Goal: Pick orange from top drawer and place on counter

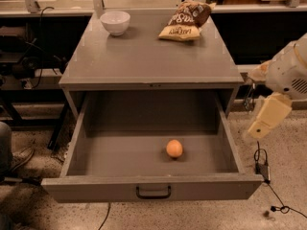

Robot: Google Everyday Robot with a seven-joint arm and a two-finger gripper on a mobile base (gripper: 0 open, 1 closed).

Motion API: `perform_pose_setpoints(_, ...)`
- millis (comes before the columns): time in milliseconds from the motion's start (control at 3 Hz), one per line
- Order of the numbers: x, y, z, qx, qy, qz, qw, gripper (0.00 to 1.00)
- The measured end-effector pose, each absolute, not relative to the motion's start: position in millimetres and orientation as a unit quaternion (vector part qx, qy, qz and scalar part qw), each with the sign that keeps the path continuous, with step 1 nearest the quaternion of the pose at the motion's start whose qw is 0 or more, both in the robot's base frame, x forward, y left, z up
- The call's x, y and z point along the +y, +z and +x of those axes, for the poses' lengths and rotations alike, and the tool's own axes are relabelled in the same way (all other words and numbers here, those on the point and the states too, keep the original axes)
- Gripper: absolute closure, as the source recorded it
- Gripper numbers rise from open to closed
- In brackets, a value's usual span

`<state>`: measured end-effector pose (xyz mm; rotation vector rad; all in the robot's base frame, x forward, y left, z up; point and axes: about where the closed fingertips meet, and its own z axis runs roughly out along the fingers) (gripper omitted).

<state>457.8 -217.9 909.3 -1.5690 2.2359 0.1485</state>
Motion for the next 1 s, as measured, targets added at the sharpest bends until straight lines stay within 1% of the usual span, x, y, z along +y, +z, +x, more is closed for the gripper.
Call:
perform_pose_setpoints(333,-213.7,872.2,467.2,0.808,0.104,-0.535,0.225,0.00)
perform_pose_setpoints(667,-210.1,826.9,470.5,0.823,0.151,-0.508,0.207,0.00)
perform_pose_setpoints(1000,-208.7,817.6,469.9,0.824,0.161,-0.503,0.206,0.00)
